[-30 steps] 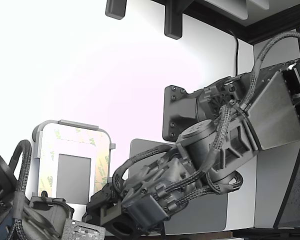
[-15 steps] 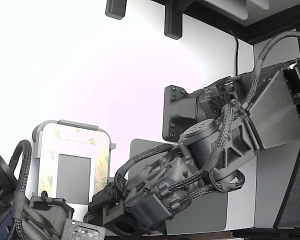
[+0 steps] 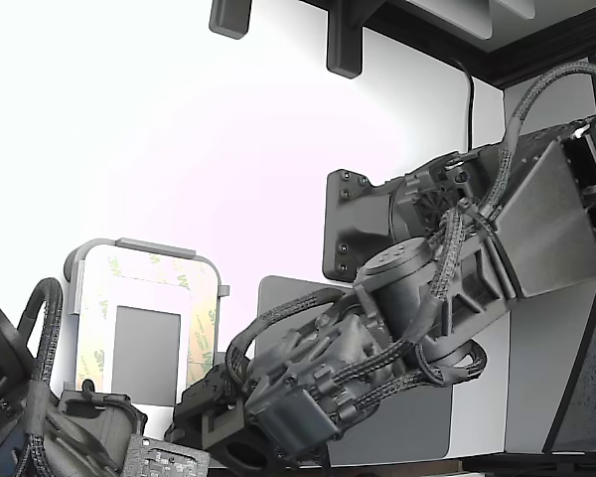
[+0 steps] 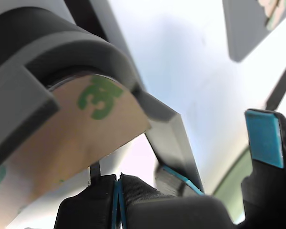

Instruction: Peel off protective film from adhesive tape.

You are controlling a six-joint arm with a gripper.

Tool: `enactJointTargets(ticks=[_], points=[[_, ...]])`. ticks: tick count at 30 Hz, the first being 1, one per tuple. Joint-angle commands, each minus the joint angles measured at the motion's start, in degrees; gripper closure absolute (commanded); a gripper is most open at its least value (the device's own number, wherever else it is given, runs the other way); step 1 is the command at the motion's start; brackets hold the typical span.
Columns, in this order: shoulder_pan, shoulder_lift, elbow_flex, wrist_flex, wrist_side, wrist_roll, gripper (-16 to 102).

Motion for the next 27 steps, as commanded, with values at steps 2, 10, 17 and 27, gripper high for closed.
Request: enactJointTargets(ticks=[2,10,17,27], points=[[-0.44,0.62,-2.20,-0.26,-0.35,-0.09,97],[-0.44,2.99,2.20,-4.22,-0.53,-0.62,97],[-0.53,4.66,4.57,-5.63,-0.44,-1.49,97],[-0.70,2.64,2.11,-4.75,-0.88,-1.76,97]])
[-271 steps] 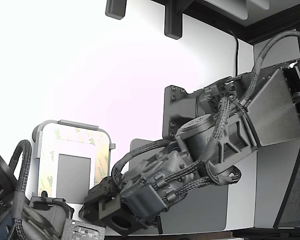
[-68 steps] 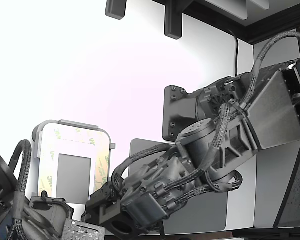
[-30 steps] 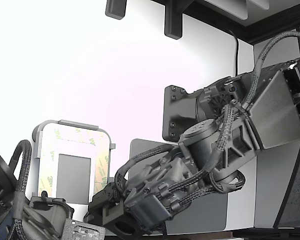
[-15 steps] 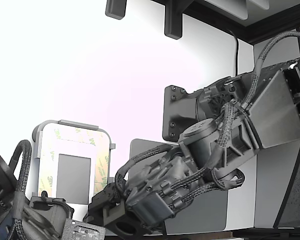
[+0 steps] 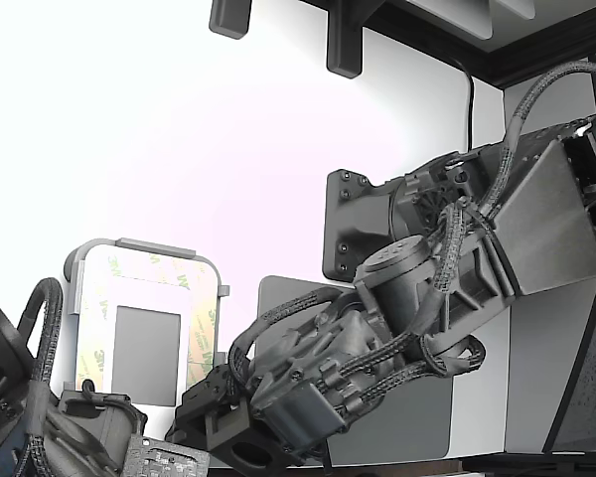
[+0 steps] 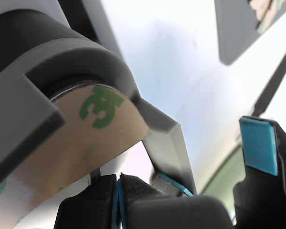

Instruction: Peel off protective film from adhesive tape.

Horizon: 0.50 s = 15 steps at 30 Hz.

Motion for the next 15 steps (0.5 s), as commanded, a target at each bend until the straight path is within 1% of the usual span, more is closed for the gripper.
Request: enactJointTargets(ticks=[1,15], points=[[-0.70,1.05,-1.49,-0.18,-0.18,-0.09,97],[-0.70,1.93,-1.58,1.58,0.44,0.09,96]])
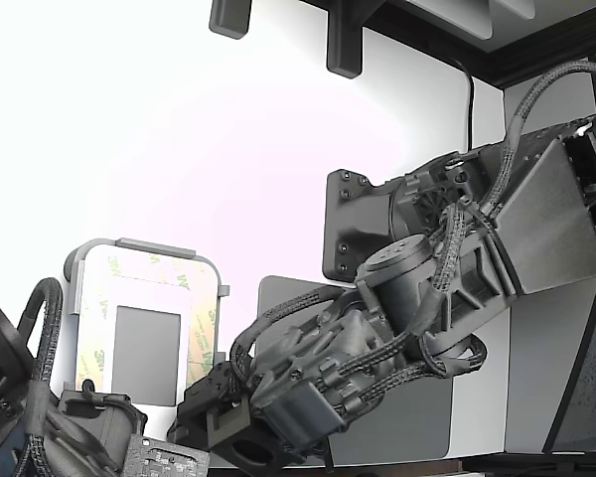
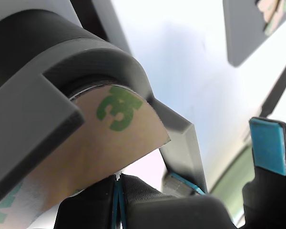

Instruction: Peel off protective film from adhesive tape.

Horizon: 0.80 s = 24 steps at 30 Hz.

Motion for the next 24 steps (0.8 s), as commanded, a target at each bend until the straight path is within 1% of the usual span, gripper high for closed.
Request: enactJointTargets(ticks=[1,24], points=[[-0.70,1.67,-1.76,0.26,0.09,0.00,96],[-0.35,1.58,-3.69,2.90,0.79,0.26,96]])
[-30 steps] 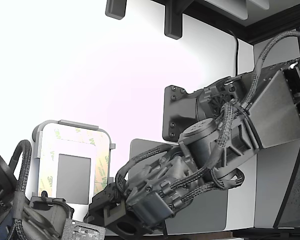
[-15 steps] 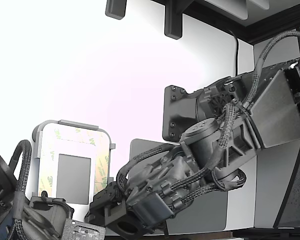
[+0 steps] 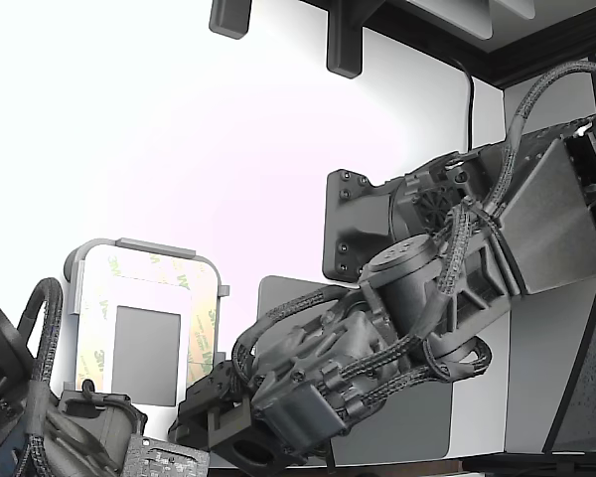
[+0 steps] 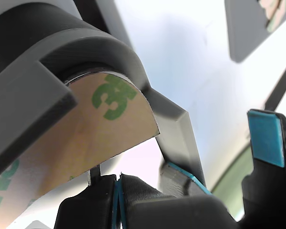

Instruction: Peel off protective film from adhesive tape.

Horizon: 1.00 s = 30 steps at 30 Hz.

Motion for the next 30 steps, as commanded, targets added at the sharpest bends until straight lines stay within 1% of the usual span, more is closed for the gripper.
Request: enactJointTargets(ticks=[1,15,30], points=[[-0.35,1.67,-1.49,-0.09,0.09,0.09,96],[0.62,2.02,-2.29,1.32,1.05,0.70,96],[0.44,3.25,0.26,-0.18,0.70,0.62,93]])
